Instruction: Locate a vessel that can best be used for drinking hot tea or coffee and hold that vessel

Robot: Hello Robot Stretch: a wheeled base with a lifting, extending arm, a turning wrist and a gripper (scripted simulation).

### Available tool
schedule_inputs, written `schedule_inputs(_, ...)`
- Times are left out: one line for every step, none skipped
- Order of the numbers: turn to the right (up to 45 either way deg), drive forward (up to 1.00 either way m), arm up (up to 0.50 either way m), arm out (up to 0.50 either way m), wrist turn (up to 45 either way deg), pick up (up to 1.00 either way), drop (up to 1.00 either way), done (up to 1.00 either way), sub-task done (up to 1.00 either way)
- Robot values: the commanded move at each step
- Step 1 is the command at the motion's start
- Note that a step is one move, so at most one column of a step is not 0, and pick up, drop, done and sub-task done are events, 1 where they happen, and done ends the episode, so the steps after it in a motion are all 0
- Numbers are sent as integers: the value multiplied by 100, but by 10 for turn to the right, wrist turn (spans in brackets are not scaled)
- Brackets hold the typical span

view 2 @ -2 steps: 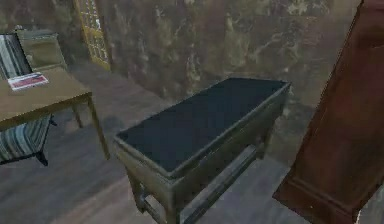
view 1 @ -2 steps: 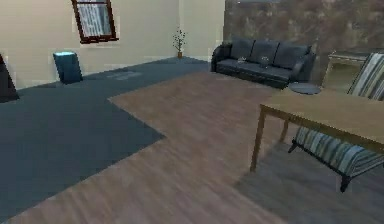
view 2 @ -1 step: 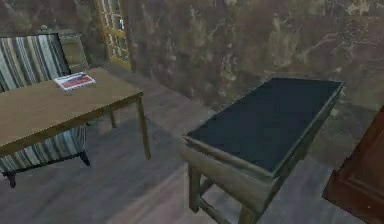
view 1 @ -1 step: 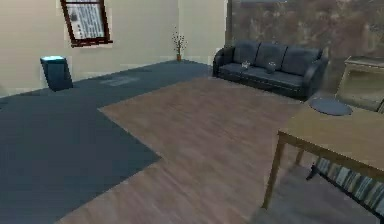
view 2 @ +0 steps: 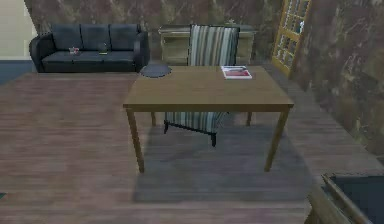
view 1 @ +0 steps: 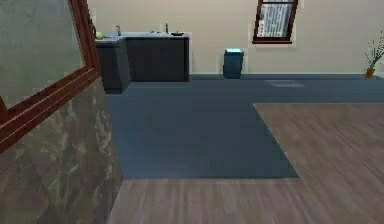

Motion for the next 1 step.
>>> schedule_inputs(0,100,0,0,0,0,0,0,0)
